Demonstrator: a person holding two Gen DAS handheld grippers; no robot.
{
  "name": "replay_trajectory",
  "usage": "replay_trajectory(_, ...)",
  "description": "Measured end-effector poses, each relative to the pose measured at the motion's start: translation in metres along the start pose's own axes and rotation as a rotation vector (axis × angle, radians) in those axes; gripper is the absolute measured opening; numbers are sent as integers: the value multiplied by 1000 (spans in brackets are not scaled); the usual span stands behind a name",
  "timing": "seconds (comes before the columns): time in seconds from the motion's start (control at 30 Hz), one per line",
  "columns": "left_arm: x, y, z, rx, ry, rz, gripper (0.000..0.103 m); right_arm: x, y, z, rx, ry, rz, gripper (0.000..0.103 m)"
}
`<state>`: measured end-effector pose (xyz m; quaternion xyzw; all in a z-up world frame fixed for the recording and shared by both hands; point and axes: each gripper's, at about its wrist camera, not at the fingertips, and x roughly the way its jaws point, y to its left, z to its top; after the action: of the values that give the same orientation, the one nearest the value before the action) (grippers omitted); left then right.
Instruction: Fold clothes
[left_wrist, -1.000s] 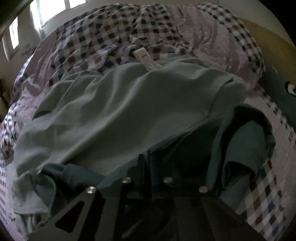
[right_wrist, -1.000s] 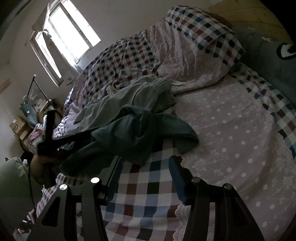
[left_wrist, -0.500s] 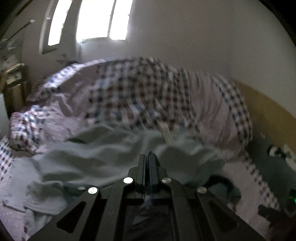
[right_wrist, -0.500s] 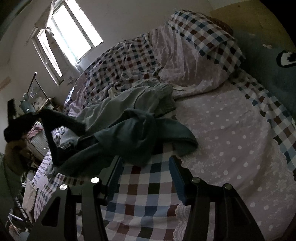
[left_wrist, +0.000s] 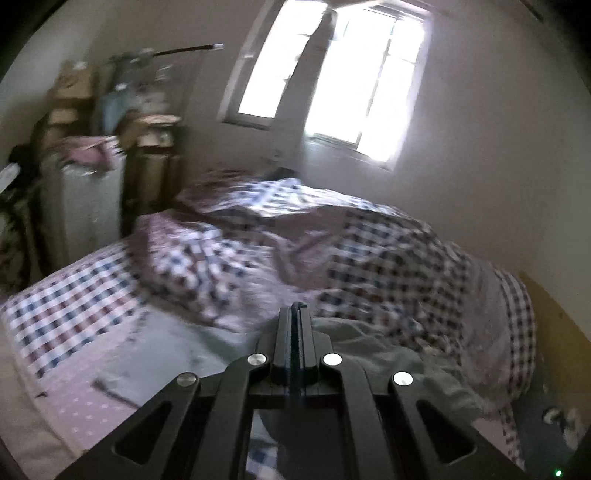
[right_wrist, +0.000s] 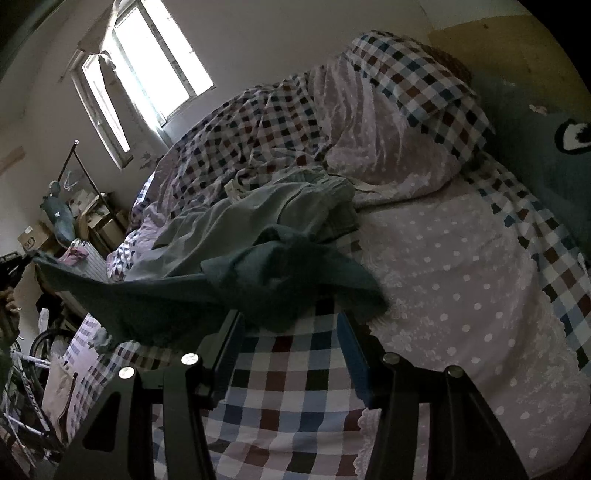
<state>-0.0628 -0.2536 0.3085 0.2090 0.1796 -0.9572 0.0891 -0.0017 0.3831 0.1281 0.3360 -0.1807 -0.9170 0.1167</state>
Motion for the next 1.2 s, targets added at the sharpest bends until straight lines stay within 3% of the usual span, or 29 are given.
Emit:
replay_trajectory(0.2,-12,69,20,-137,-21,69,1,1,17,-4,-52,16,5,56)
replay_trajectory(0.33,-19,85,29,-129,-32,84,1,18,48,-12,-153,51,34,56)
replay_trajectory(0.47,-24,80,29,-122,-34,42,1,43,82,-26,-255,91,82,58)
replay_trajectory(0.63,-48,66,21,-113,-37,-53,1,80,95,-36,-211,133,107,63)
replay_trajectory(0.77,-80,68,-8,-147,-23,-180,1,99,91,-39,-128,133,137,69)
replay_trajectory(0.87,-98,74,-37,-161,2,-222,1,109,91,-42,-87,130,154,71)
replay_trajectory(0.97,-103,87,-70,-181,5,-212,1,115,95,-48,-73,130,155,71)
replay_trajectory(1.2,-88,111,-123,-272,36,-217,1,140,111,-19,-54,95,150,71)
